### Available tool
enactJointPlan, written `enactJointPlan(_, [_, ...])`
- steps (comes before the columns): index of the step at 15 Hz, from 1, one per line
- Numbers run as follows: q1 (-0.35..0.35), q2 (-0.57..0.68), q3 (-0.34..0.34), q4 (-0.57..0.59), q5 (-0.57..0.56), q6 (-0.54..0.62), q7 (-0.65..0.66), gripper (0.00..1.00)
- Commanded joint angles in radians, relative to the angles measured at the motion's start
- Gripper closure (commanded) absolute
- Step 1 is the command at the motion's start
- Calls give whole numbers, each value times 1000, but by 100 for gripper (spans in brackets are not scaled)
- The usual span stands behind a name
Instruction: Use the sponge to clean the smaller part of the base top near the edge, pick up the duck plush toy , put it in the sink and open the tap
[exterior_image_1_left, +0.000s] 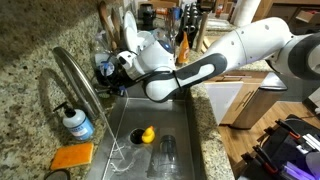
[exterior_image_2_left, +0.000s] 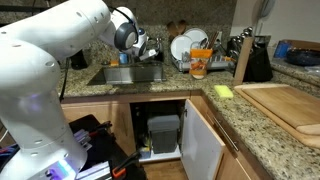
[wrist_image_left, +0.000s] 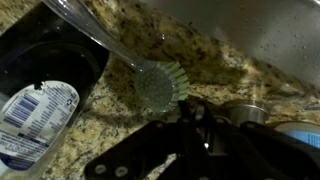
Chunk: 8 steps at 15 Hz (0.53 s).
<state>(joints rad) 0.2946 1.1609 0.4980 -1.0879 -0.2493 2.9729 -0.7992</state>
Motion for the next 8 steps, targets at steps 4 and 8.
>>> enactJointPlan(4, [25, -3, -44, 9, -34, 0, 30, 85])
enactJointPlan(8, [27, -4, -87, 9, -55, -1, 23, 63])
